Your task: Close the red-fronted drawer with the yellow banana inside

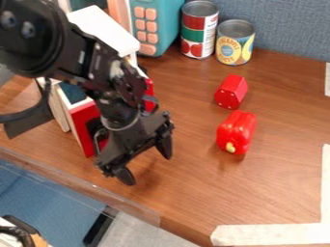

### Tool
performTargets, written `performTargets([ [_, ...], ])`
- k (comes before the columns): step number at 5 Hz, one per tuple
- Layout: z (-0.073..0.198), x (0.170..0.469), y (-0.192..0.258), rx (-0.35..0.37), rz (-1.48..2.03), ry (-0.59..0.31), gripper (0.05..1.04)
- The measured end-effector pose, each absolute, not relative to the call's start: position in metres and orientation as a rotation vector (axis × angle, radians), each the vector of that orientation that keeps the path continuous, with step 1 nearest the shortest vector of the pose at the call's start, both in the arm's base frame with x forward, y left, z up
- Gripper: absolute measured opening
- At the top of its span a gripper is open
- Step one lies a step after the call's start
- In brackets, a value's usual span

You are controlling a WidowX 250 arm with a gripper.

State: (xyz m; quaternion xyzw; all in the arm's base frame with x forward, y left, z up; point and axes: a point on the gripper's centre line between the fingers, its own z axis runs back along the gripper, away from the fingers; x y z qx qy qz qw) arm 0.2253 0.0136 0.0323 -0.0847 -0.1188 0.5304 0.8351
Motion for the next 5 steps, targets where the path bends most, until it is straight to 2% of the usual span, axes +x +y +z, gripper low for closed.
performTargets([
  [5,0.049,0.236,0.088,-0.186,1.284,-0.317,1.0],
])
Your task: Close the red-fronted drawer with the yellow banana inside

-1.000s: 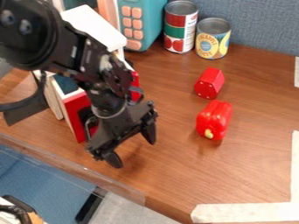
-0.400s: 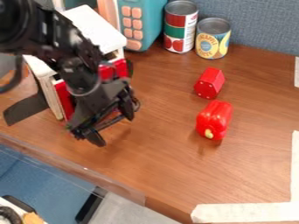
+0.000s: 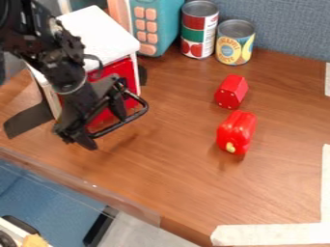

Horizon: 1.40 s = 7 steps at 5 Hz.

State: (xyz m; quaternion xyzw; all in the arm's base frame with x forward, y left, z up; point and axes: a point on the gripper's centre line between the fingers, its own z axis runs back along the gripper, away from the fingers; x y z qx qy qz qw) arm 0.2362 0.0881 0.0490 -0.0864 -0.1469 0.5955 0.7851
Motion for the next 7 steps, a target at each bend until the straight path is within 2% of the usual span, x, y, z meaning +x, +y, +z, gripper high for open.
performTargets([
  [1,0.05,0.236,0.091,-0.167,1.281,-0.322,0.999],
  [2,0.047,0.235,0.077,-0.186,1.247,-0.299,0.999],
  [4,0.074,0.227,0.017,-0.253,1.09,-0.322,0.999],
  [5,0.088,0.218,-0.005,-0.247,0.985,-0.32,0.999],
  [6,0.104,0.216,-0.024,-0.229,0.756,-0.26,0.999],
  [7,0.118,0.214,-0.044,-0.174,0.494,-0.241,0.999],
])
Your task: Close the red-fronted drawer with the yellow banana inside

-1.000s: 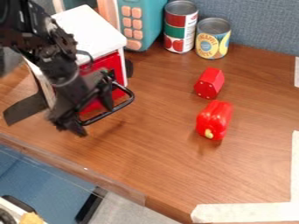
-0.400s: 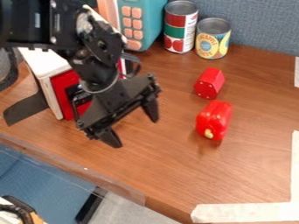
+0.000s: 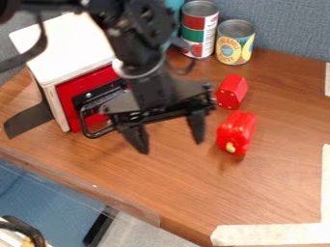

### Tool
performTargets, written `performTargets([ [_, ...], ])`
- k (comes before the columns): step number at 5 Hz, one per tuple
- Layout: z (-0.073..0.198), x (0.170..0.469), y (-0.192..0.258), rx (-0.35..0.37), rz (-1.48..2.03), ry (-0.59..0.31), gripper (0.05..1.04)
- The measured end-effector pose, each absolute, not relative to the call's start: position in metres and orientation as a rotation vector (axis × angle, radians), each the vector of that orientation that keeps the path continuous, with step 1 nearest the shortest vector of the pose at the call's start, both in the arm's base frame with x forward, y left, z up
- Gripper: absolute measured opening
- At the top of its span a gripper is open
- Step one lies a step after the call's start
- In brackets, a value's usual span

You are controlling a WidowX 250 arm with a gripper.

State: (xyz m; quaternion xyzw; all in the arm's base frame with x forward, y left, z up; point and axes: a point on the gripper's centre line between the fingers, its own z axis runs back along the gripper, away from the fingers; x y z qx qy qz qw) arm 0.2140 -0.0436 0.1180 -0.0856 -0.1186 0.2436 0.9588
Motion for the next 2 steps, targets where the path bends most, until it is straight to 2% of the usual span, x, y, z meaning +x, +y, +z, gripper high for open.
performTargets([
  [1,0.134,0.208,-0.065,-0.081,0.251,-0.236,0.999],
  [2,0.15,0.198,-0.085,-0.045,0.06,-0.267,0.999],
])
